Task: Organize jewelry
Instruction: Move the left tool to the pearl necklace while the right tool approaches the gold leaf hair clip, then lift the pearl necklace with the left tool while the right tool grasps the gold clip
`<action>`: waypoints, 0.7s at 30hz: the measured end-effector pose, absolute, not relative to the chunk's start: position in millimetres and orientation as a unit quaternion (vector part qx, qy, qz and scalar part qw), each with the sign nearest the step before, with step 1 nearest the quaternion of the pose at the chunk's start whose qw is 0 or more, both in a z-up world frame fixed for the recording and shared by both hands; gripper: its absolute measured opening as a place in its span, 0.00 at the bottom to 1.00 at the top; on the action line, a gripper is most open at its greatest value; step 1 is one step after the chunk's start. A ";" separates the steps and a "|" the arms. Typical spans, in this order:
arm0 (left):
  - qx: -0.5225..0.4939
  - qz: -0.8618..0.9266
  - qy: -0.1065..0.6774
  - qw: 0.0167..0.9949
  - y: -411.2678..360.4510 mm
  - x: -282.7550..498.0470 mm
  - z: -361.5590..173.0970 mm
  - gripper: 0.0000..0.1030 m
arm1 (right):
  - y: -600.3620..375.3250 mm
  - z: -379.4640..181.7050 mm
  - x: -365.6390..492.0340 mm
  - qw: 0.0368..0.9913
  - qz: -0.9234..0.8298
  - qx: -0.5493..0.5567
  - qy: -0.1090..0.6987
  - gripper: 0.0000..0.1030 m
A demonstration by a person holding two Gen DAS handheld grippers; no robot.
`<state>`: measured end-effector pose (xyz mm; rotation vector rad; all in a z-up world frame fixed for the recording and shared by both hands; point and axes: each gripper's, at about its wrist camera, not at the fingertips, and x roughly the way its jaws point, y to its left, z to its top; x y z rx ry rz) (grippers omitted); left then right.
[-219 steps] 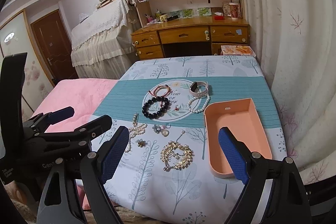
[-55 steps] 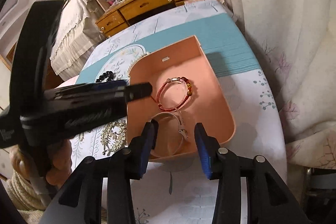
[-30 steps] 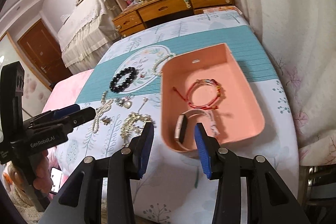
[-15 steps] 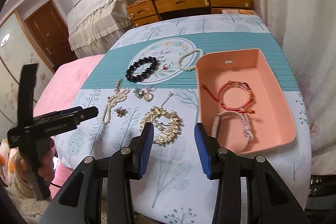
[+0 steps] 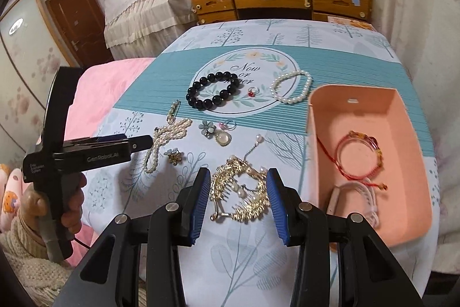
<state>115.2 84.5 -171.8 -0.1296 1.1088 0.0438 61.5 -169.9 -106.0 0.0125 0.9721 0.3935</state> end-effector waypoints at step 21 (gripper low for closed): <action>-0.009 -0.013 0.546 0.838 57.8 144.9 -186.0 0.12 | -163.6 -136.3 99.7 0.851 0.200 0.004 0.486 0.40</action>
